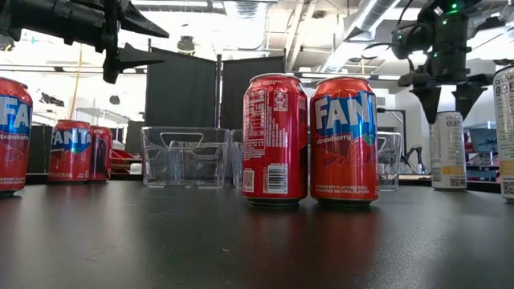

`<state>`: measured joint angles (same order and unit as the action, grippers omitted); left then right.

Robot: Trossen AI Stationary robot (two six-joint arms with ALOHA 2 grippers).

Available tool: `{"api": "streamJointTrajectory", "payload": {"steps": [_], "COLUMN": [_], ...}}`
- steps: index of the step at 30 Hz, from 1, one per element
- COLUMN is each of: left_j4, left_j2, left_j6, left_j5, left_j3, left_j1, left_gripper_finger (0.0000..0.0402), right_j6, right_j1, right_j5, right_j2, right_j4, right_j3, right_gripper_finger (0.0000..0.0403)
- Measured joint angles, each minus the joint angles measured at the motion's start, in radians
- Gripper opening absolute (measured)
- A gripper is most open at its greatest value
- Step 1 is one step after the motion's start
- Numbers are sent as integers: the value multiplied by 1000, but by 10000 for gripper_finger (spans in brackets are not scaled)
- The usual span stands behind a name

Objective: Sort soda cans
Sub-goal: Put the top white-yellow soda can into the right transparent bin

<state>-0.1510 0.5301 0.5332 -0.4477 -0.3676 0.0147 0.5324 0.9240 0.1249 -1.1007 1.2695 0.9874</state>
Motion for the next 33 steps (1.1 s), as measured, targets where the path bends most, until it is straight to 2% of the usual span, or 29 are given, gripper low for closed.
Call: {"api": "streamJointTrajectory", "payload": {"steps": [9, 13, 24, 28, 33], "left_j4": [45, 45, 49, 48, 48], "left_j2": [0, 0, 0, 0, 0], "left_j6": [-13, -14, -7, 10, 13], "left_j5": [-56, -71, -80, -80, -80], "left_j3": [0, 0, 0, 0, 0], "left_j1": [0, 0, 33, 50, 65], "left_gripper_finger": [232, 232, 231, 231, 231], "right_j6": [-64, -65, -9, -10, -91], "right_j1": [21, -12, -143, -160, -166], "right_j5": [-1, -2, 53, 61, 57], "right_j2": [3, -1, -22, -88, -241], "right_j4": [0, 22, 37, 13, -36], "right_j3": [3, 36, 356, 495, 643], "right_gripper_finger": [250, 237, 237, 237, 236]}}
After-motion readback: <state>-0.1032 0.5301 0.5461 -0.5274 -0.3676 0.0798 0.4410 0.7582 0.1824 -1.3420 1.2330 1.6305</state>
